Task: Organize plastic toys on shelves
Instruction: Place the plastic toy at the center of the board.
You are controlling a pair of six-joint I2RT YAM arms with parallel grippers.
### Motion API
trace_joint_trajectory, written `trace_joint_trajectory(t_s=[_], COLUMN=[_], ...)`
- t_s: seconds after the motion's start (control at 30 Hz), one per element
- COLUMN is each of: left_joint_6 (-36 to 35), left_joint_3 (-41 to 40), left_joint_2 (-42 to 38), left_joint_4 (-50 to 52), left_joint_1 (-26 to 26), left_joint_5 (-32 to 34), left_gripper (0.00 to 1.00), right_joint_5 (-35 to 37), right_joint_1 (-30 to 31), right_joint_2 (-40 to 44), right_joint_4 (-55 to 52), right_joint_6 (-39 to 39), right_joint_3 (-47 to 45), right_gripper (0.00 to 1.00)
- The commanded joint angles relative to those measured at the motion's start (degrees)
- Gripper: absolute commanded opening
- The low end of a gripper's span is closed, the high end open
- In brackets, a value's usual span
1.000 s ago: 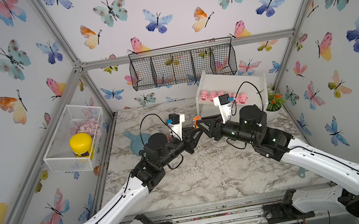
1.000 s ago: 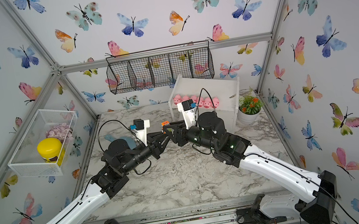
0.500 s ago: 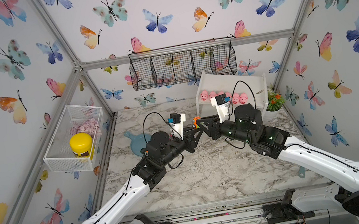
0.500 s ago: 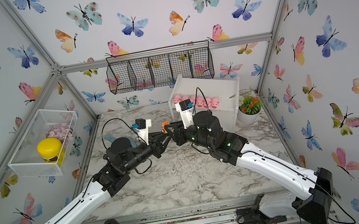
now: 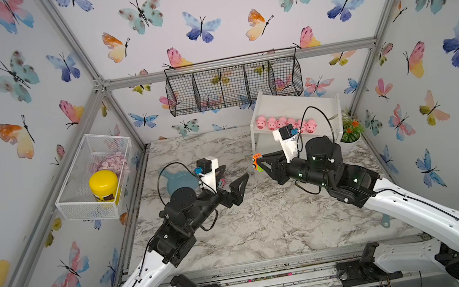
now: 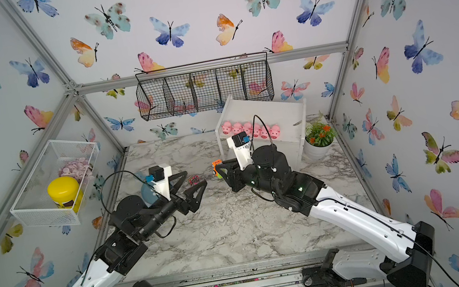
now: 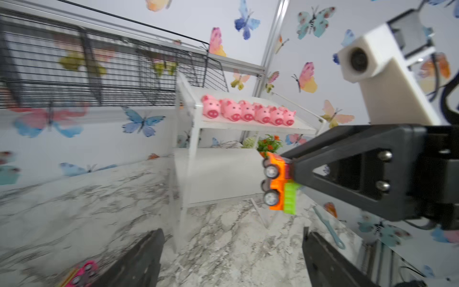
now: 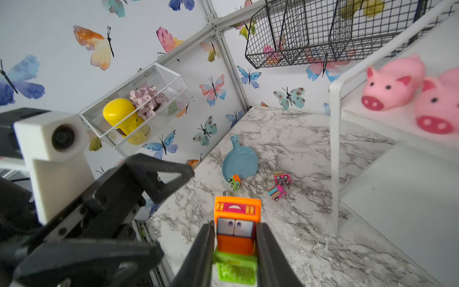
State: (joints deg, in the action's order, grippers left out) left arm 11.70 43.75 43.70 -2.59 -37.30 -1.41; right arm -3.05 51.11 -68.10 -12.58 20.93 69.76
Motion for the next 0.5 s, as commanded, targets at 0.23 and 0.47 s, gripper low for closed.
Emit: trace_joint_trajectory(t_s=[0.23, 0.47], left_joint_6=[-5.4, -6.6], left_joint_3=[-5.3, -4.6], left_joint_2=[-13.4, -14.9], left_joint_4=[10.2, 11.7], left_joint_1=[20.2, 20.3], left_joint_5=[12.8, 15.2], left_gripper=[0.99, 0.99], right_joint_5=[-1.3, -0.3], right_joint_1=[6.8, 10.3], right_joint_2=[-12.8, -26.7], right_joint_4=[-21.5, -21.7], right_joint_6=[-20.9, -29.0], right_joint_3=[0.7, 2.0], right_gripper=[0.21, 0.23])
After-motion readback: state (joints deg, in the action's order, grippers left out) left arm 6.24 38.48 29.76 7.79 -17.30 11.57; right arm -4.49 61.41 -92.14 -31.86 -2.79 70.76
